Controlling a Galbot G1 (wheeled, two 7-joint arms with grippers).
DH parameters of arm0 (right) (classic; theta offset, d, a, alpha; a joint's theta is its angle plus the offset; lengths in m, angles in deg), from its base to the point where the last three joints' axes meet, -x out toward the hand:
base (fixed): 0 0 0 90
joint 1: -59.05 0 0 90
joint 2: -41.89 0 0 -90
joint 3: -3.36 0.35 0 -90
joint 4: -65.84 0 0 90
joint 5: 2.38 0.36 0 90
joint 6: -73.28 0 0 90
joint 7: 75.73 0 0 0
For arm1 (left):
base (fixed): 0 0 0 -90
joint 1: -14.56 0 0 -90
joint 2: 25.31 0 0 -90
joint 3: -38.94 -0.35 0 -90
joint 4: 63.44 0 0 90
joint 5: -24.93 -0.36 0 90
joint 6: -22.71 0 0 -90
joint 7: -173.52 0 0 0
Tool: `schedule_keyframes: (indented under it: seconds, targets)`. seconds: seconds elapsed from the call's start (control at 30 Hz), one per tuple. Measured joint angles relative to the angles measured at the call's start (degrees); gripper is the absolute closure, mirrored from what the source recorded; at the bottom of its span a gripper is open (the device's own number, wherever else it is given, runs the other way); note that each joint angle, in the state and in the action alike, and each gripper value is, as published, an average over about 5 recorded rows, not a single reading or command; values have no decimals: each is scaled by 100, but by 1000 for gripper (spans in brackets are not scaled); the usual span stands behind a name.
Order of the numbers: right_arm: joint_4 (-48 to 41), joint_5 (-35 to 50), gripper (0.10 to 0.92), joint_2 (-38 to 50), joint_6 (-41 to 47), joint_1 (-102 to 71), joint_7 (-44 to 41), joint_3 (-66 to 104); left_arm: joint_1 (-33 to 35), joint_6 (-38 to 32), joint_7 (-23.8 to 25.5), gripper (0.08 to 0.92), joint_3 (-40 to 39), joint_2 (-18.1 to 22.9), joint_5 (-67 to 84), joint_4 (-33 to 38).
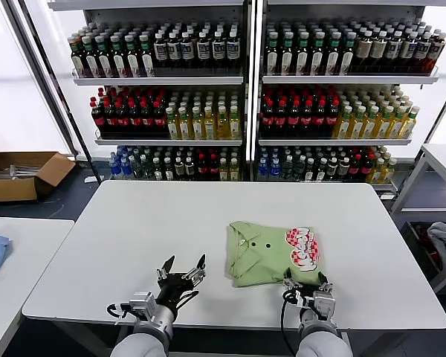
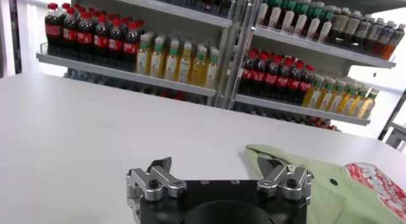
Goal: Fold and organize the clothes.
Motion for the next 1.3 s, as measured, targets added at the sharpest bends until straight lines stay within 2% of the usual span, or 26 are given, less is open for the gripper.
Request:
schedule_keyframes:
  seconds: [0.43,0.9,1.3]
  targets:
    - [-22,301,203,46,-318,-165,-190,148,116,-11,40,177,32,-34,-20,77]
    - [850,-44,203,188,-245,36,-481,-135,160,17,39,177,24,-9,-30,161]
    - [336,-595,203,-24,162,341,-321,-920,304,-10,42,177,81,20,-75,239]
